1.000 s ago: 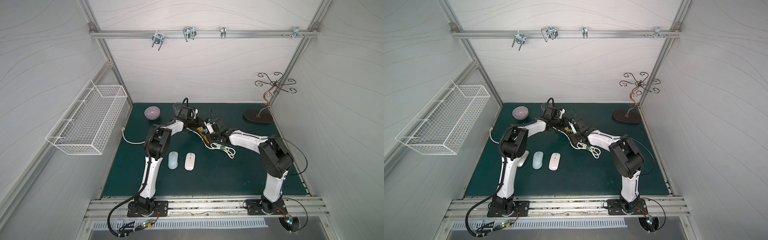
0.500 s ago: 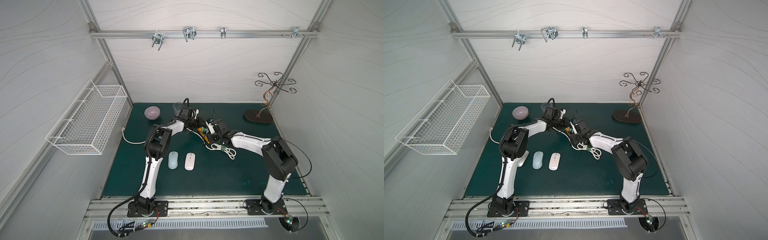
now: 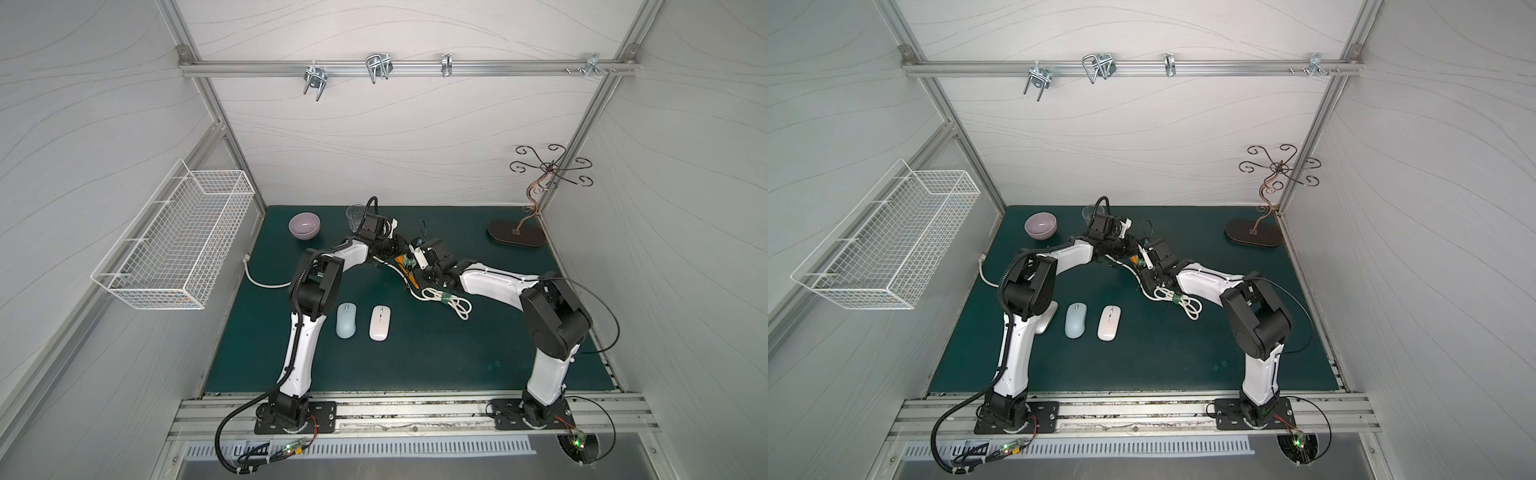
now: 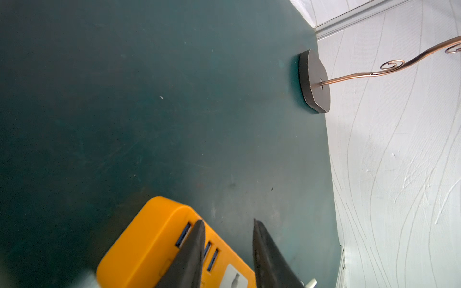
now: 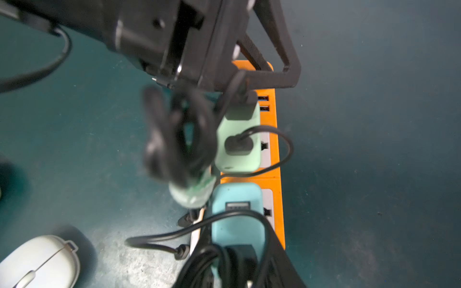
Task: Unplug the wireless mouse
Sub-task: Remove the plug from the socket.
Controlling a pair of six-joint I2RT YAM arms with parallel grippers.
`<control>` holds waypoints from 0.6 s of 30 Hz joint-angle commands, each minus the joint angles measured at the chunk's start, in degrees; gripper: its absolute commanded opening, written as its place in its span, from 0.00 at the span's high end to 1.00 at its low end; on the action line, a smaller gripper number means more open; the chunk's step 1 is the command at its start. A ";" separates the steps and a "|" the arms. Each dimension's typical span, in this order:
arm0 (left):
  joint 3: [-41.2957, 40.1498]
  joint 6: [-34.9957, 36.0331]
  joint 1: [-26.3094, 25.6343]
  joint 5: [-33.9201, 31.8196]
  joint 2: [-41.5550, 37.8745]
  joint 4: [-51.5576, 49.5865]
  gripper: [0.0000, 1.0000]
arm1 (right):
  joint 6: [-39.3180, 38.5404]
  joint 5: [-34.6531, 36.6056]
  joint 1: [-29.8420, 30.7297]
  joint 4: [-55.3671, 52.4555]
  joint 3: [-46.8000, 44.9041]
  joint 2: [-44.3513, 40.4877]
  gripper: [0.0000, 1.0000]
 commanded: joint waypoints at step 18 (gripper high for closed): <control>-3.08 -0.47 -0.39 -4.32 6.34 -12.12 0.63 | -0.20 -0.88 0.06 -1.72 5.53 -0.12 1.00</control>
